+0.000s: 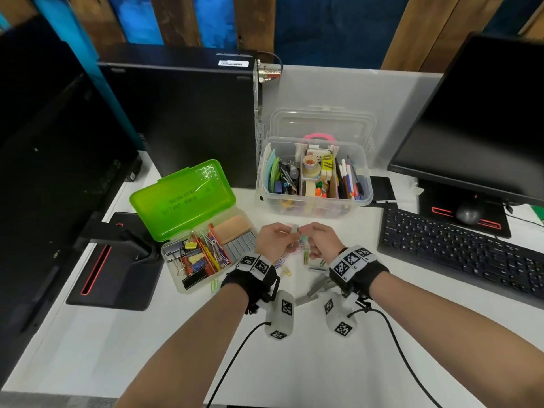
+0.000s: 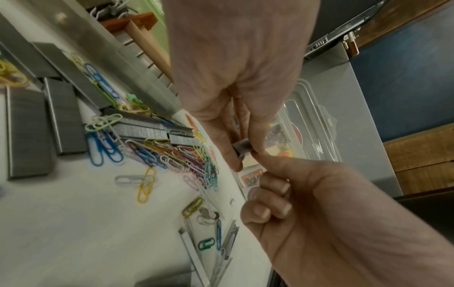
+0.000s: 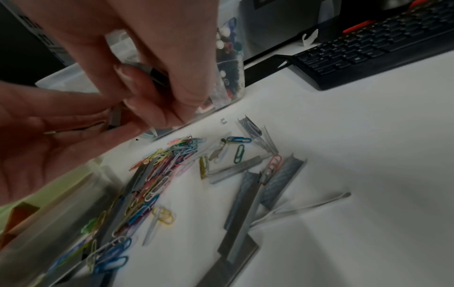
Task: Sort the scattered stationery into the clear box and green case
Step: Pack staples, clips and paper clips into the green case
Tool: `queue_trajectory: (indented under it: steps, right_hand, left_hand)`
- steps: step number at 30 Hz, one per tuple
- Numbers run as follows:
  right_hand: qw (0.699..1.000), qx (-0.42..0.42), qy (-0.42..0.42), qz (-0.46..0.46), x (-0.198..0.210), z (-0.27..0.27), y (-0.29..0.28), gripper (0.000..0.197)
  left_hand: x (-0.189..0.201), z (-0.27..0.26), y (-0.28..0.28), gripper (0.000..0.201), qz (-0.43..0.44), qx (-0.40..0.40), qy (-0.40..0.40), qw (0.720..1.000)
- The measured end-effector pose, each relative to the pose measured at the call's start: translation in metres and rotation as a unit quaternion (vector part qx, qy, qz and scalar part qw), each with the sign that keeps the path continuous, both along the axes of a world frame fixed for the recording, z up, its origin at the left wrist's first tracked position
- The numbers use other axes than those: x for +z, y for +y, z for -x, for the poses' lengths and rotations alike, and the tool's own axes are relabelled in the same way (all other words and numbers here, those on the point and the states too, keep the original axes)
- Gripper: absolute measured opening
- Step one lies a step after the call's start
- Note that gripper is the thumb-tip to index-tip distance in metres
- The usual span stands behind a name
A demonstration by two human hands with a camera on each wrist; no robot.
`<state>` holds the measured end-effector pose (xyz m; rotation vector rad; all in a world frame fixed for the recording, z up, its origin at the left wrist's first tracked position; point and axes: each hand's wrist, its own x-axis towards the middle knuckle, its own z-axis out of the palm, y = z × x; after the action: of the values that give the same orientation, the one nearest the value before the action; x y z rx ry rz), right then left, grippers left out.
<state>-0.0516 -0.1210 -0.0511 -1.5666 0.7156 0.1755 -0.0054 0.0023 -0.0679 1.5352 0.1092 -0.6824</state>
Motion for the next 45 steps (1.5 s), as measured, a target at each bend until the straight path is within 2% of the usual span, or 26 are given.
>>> queue_trajectory:
  steps: [3,7,9,11,14,17,22,27,32,36,38,42,45]
  right_hand:
    - [1.000,0.016,0.002,0.027,-0.002,-0.004,0.001,0.028]
    - [0.995,0.078,0.009,0.064,-0.006,-0.017,0.012,0.023]
    - [0.991,0.104,0.016,0.077,-0.004,-0.027,0.018,0.021]
    - [0.986,0.134,0.016,0.099,0.001,-0.037,0.026,0.020]
    - [0.977,0.186,0.023,0.104,0.004,-0.051,0.041,0.020]
    - [0.972,0.208,0.039,0.103,0.005,-0.064,0.057,0.021]
    - [0.969,0.232,0.065,0.059,0.002,-0.081,0.078,0.022]
    - [0.967,0.236,0.088,0.032,-0.002,-0.089,0.087,0.025]
    - [0.966,0.240,0.092,0.016,-0.001,-0.089,0.091,0.023]
    - [0.965,0.232,0.092,0.081,0.008,-0.093,0.093,0.020]
    - [0.963,0.226,0.097,0.110,0.013,-0.094,0.091,0.025]
    - [0.972,0.180,0.137,0.060,0.008,-0.091,0.091,0.017]
    - [0.950,0.243,0.130,0.145,0.002,-0.091,0.094,0.018]
  left_hand:
    - [-0.001,0.003,0.008,0.018,-0.029,-0.044,-0.047,0.997]
    - [0.003,0.003,0.022,0.015,-0.125,-0.084,-0.130,0.980]
    - [0.011,0.001,0.031,0.041,-0.213,-0.123,-0.205,0.947]
    - [0.019,-0.004,0.042,0.064,-0.263,-0.176,-0.265,0.911]
    - [0.027,-0.014,0.062,0.071,-0.322,-0.248,-0.322,0.855]
    - [0.033,-0.025,0.079,0.067,-0.372,-0.266,-0.359,0.814]
    - [0.038,-0.038,0.100,0.060,-0.394,-0.270,-0.358,0.802]
    - [0.032,-0.039,0.110,0.062,-0.392,-0.253,-0.351,0.812]
    - [0.031,-0.042,0.115,0.061,-0.398,-0.248,-0.362,0.806]
    - [0.031,-0.050,0.122,0.054,-0.430,-0.229,-0.330,0.809]
    - [0.029,-0.052,0.124,0.049,-0.457,-0.236,-0.313,0.798]
    - [0.020,-0.047,0.123,0.043,-0.495,-0.290,-0.306,0.760]
    - [0.011,-0.042,0.127,0.050,-0.506,-0.287,-0.320,0.748]
